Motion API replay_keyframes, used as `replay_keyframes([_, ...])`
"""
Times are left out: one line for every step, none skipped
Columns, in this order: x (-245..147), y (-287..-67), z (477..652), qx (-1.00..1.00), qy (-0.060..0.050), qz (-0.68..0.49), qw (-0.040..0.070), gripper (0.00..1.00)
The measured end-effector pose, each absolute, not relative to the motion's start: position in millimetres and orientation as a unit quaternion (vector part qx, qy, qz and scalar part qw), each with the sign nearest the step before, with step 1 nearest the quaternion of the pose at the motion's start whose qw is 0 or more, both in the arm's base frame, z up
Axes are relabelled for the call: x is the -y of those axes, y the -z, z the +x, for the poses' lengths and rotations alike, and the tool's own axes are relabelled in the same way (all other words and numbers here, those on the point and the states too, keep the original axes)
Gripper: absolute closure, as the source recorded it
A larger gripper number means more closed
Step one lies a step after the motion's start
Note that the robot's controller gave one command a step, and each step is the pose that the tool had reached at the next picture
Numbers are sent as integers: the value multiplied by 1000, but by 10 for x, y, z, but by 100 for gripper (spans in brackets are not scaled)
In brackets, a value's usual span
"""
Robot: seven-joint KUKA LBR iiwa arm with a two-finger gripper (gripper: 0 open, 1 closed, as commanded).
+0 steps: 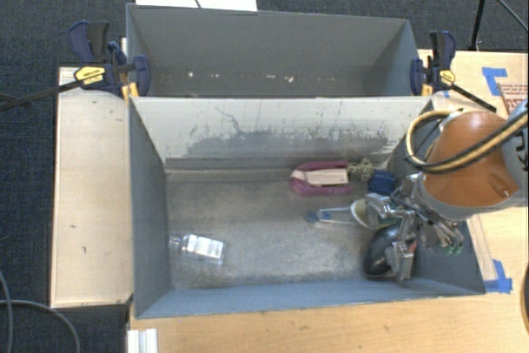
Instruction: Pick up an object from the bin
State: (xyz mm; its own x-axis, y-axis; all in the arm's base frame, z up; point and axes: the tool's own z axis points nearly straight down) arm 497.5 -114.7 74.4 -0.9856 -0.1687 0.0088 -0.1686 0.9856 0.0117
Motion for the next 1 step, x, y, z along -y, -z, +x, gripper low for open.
replay_keyframes([1232, -733, 4815, 954, -2, 300, -7, 0])
